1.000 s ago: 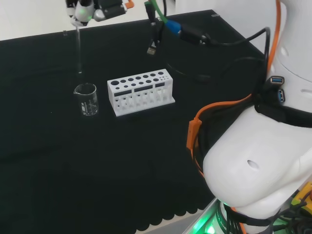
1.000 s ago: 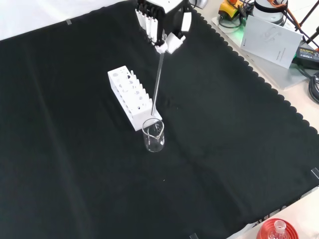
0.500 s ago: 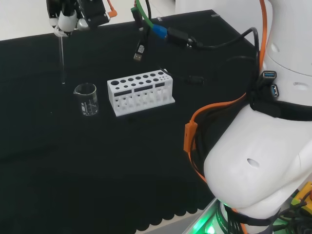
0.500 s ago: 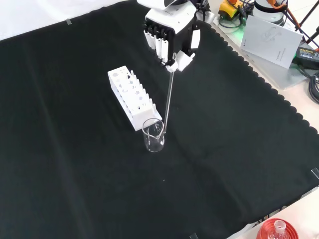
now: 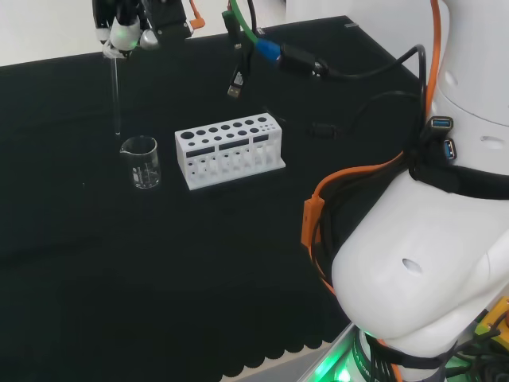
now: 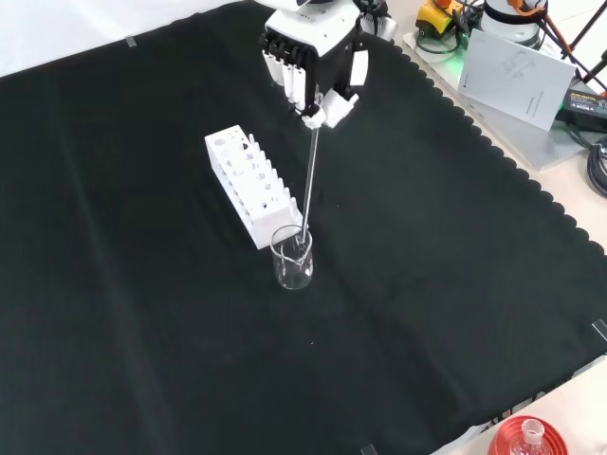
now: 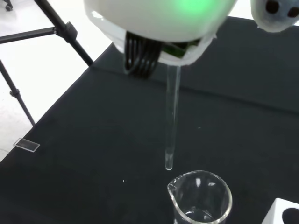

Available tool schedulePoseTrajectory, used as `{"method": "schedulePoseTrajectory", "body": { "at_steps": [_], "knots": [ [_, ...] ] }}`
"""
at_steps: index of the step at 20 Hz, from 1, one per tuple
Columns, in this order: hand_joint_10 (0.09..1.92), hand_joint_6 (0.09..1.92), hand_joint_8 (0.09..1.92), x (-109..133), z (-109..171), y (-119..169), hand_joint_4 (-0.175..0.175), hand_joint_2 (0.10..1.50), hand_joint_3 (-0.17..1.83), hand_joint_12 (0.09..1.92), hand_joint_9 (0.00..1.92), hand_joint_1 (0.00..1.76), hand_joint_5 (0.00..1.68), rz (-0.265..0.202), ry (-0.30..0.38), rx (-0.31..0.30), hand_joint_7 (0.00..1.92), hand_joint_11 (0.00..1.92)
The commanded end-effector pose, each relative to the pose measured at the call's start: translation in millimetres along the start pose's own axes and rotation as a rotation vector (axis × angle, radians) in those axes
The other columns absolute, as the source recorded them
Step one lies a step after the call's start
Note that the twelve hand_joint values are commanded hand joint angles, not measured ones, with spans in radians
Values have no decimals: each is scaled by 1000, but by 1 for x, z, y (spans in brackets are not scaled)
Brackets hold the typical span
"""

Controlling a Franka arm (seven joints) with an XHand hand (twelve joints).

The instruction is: Stir in the beaker to the left of the white test tube rack with the glass rod.

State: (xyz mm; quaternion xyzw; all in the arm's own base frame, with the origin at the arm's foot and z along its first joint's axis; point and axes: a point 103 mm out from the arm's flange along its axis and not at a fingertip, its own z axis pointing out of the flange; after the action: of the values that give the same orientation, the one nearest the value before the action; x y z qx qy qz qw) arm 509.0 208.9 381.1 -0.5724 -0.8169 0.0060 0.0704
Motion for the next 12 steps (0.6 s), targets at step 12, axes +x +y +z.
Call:
{"method": "schedulePoseTrajectory", "body": {
  "at_steps": [12],
  "knots": [
    [300,582,539,-20,8,-3,-175,560,777,461,1777,1327,1333,34,40,1,1400,1653]
  ]
}}
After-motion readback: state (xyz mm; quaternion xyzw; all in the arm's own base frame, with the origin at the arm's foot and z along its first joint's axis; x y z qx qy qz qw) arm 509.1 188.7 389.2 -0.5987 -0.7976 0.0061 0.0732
